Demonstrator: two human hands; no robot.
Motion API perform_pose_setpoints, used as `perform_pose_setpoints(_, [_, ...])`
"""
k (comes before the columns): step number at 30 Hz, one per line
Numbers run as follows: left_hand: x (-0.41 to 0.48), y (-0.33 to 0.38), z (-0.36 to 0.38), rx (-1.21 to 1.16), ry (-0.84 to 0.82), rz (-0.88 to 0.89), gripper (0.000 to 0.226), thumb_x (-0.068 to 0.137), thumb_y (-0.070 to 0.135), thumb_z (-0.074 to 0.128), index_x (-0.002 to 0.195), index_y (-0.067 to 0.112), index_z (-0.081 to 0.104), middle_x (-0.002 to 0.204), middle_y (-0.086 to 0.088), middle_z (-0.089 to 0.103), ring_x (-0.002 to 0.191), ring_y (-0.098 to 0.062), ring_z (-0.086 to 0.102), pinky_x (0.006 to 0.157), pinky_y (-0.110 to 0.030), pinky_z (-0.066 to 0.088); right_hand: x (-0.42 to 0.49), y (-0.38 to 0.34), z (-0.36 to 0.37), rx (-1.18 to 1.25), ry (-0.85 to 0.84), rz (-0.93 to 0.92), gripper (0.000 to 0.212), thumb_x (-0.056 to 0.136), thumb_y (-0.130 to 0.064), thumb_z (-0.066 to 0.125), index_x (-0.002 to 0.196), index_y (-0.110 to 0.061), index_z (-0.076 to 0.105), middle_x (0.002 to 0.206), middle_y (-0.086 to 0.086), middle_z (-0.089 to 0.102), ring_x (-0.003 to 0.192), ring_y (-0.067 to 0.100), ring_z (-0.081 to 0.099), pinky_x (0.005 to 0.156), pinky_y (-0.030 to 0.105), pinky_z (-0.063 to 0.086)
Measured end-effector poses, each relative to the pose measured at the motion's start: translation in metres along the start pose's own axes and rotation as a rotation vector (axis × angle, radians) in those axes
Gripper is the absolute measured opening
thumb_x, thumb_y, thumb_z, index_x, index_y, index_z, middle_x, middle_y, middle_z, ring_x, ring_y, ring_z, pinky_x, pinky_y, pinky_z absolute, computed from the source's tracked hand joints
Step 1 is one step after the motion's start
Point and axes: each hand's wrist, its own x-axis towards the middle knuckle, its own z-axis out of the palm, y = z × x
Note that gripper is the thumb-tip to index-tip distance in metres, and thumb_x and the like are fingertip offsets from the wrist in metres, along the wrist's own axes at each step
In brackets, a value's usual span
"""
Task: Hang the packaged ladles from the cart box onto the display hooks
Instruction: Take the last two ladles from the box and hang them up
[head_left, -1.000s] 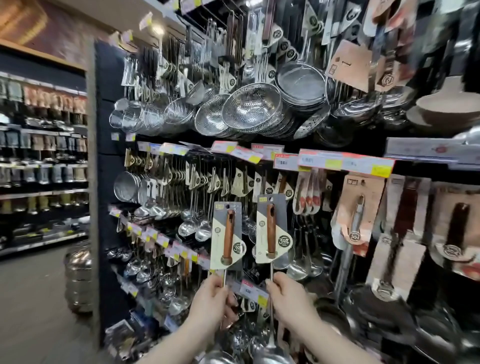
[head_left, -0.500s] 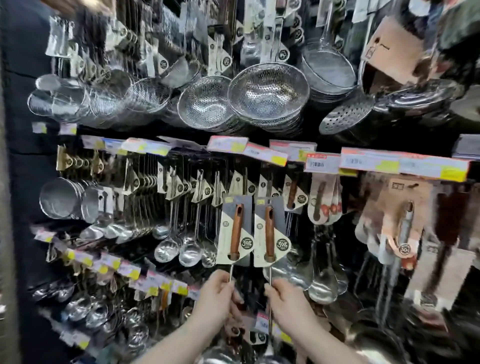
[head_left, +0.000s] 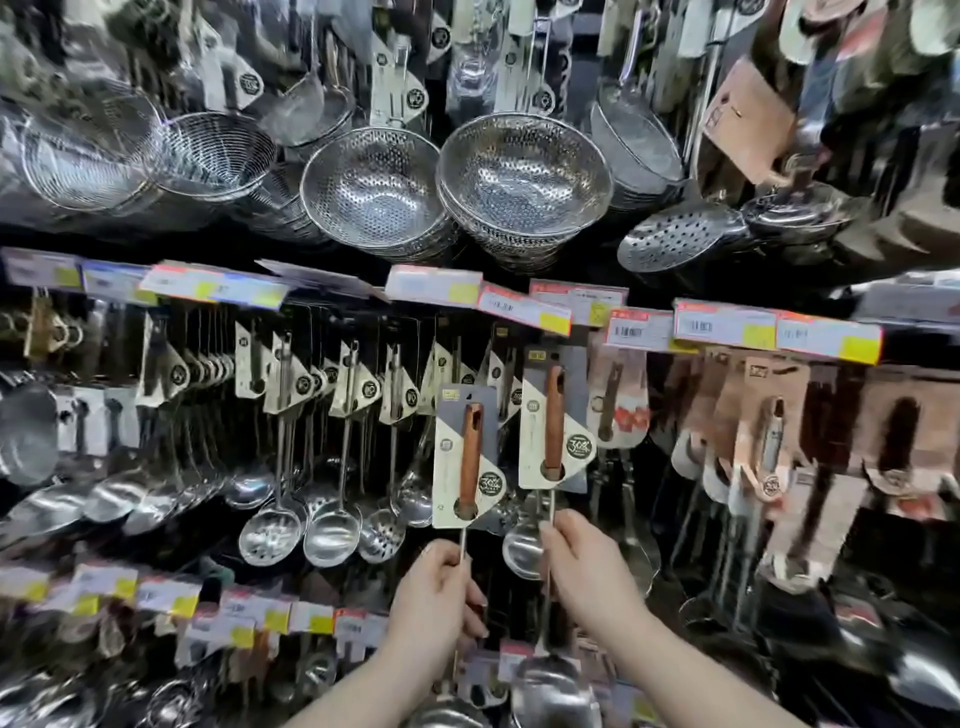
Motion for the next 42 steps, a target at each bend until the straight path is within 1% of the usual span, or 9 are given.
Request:
perform_pose_setpoints(5, [0.002, 0.012, -0.001, -0.013, -0.021, 0.009, 0.014, 0.095, 0.015, 0.045, 0.083, 0.016, 0.053, 0.057, -0.003, 0.060, 0.038, -0.015, 0.055, 0.034, -0.022, 0.038, 0.022, -0.011, -0.004, 0.052, 0.059, 0.047, 0.033, 0.094, -0.026, 0.044, 0.064, -0.016, 0.037, 0.060, -0.002, 0.045, 0.070, 0.027, 0.052, 0.070, 0.037, 0.046])
perform_pose_setpoints(8, [0.006, 0.016, -0.002, -0.017, -0.019, 0.013, 0.014, 0.095, 0.015, 0.044, 0.084, 0.017, 0.053, 0.059, -0.004, 0.060, 0.039, -0.015, 0.054, 0.036, -0.023, 0.038, 0.029, -0.015, -0.005, 0.030, 0.090, 0.027, 0.035, 0.094, -0.029, 0.042, 0.062, -0.018, 0.034, 0.061, -0.002, 0.046, 0.063, 0.020, 0.047, 0.063, 0.035, 0.038])
perform_pose_setpoints(13, [0.013, 0.018, -0.002, -0.026, -0.025, 0.001, 0.015, 0.095, 0.013, 0.044, 0.084, 0.018, 0.052, 0.059, -0.004, 0.059, 0.038, -0.015, 0.054, 0.035, -0.024, 0.038, 0.036, -0.021, -0.003, 0.042, 0.089, 0.023, 0.032, 0.095, -0.031, 0.041, 0.067, -0.016, 0.039, 0.073, 0.006, 0.059, 0.073, 0.026, 0.057, 0.067, 0.035, 0.043])
perform_pose_setpoints(17, [0.016, 0.016, -0.002, -0.030, -0.028, -0.009, 0.014, 0.095, 0.013, 0.045, 0.084, 0.019, 0.053, 0.059, -0.003, 0.060, 0.039, -0.015, 0.055, 0.036, -0.023, 0.039, 0.032, -0.021, 0.005, 0.065, 0.123, -0.004, 0.034, 0.096, -0.032, 0.039, 0.065, -0.019, 0.035, 0.062, -0.002, 0.048, 0.060, 0.016, 0.046, 0.060, 0.033, 0.036])
perform_pose_setpoints(23, [0.017, 0.014, -0.006, -0.022, -0.032, -0.007, 0.012, 0.095, 0.015, 0.045, 0.086, 0.018, 0.053, 0.060, -0.003, 0.061, 0.042, -0.015, 0.055, 0.039, -0.024, 0.042, 0.033, -0.022, 0.001, 0.099, 0.205, -0.021, 0.032, 0.095, -0.031, 0.039, 0.073, -0.007, 0.043, 0.074, 0.013, 0.061, 0.071, 0.029, 0.056, 0.068, 0.038, 0.045])
perform_pose_setpoints(26, [0.017, 0.014, -0.006, -0.025, -0.042, -0.019, 0.011, 0.095, 0.014, 0.045, 0.088, 0.017, 0.053, 0.063, -0.006, 0.061, 0.041, -0.014, 0.054, 0.039, -0.024, 0.042, 0.041, -0.024, -0.002, 0.110, 0.181, -0.003, 0.033, 0.095, -0.029, 0.040, 0.069, -0.010, 0.042, 0.069, 0.008, 0.056, 0.065, 0.023, 0.050, 0.062, 0.035, 0.040])
perform_pose_setpoints(32, [0.016, 0.014, -0.001, -0.024, -0.046, -0.034, 0.012, 0.095, 0.013, 0.043, 0.088, 0.012, 0.053, 0.063, -0.007, 0.058, 0.038, -0.013, 0.052, 0.039, -0.025, 0.039, 0.063, -0.024, -0.005, 0.159, 0.180, 0.045, 0.035, 0.093, -0.026, 0.041, 0.061, -0.015, 0.033, 0.064, 0.005, 0.048, 0.058, 0.021, 0.042, 0.058, 0.032, 0.035])
perform_pose_setpoints(37, [0.019, 0.016, 0.002, -0.030, -0.045, -0.024, 0.014, 0.095, 0.013, 0.043, 0.085, 0.014, 0.053, 0.062, -0.006, 0.057, 0.041, -0.016, 0.052, 0.038, -0.025, 0.040, 0.094, -0.018, -0.009, 0.092, 0.122, 0.105, 0.034, 0.095, -0.027, 0.041, 0.063, -0.014, 0.038, 0.056, -0.001, 0.042, 0.047, 0.017, 0.044, 0.054, 0.030, 0.037])
perform_pose_setpoints(42, [0.027, 0.019, 0.002, -0.054, -0.041, -0.023, 0.015, 0.095, 0.017, 0.045, 0.083, 0.018, 0.054, 0.059, -0.002, 0.060, 0.043, -0.018, 0.055, 0.040, -0.025, 0.043, 0.120, 0.003, 0.004, -0.004, 0.105, 0.172, 0.036, 0.095, -0.030, 0.039, 0.062, -0.018, 0.034, 0.061, -0.001, 0.045, 0.059, 0.023, 0.048, 0.059, 0.032, 0.039])
